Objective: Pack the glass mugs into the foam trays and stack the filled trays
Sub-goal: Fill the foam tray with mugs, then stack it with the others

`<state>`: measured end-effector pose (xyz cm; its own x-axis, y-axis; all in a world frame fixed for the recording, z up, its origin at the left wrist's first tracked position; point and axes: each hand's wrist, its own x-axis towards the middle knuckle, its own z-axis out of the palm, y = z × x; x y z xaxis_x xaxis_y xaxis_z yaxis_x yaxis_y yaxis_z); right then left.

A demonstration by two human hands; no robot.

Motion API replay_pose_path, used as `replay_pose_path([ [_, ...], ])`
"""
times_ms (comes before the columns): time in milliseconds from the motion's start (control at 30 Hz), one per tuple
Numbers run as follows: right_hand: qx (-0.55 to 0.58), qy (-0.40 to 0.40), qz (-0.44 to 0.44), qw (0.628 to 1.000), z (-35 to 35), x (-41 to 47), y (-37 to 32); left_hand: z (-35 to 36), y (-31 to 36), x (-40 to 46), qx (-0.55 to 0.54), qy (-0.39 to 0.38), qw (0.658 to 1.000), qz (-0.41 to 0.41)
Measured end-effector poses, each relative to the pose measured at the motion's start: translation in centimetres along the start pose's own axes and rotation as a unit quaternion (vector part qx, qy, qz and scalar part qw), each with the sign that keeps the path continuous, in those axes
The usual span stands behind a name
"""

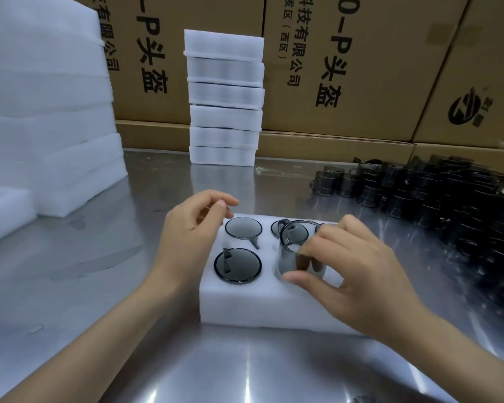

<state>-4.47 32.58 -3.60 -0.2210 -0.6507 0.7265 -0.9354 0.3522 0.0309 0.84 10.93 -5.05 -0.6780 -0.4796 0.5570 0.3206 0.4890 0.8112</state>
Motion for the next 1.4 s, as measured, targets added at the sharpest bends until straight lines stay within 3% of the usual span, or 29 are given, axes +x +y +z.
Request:
replay_pose_path([
  [133,0.019,-0.024,0.004,1.0,0.5,-0.1,-0.6,0.4,1.5,-0.9,0.041,-0.042,0.995,0.076],
  [367,0.054,-0.024,0.025,0.998,0.6,-0.2,-0.8,-0.1,2.4,-1.1,0.073,-0.073,0.986,0.13],
  [500,0.081,-0.035,0.053,0.995,0.2,-0.3,-0.8,-0.4,3.2,-1.8,0.093,-0.134,0.965,0.203],
  [700,0.102,0.027,0.109,0.988,-0.8,-0.3,-0.1,-0.9,4.0,-2.5,0.145,-0.164,0.938,0.269],
  [833,0.068,-0.025,0.099,0.993,-0.6,-1.0,0.0,-0.9,4.3,-2.9,0.202,-0.185,0.906,0.322],
  [1167,-0.045,-0.129,0.041,0.99,-0.4,-1.9,-0.3,-0.2,3.6,-3.5,0.247,-0.257,0.885,0.299],
  [1400,-0.079,-0.134,0.026,0.987,-0.3,-2.0,-0.4,0.0,3.3,-3.9,0.255,-0.26,0.884,0.294],
])
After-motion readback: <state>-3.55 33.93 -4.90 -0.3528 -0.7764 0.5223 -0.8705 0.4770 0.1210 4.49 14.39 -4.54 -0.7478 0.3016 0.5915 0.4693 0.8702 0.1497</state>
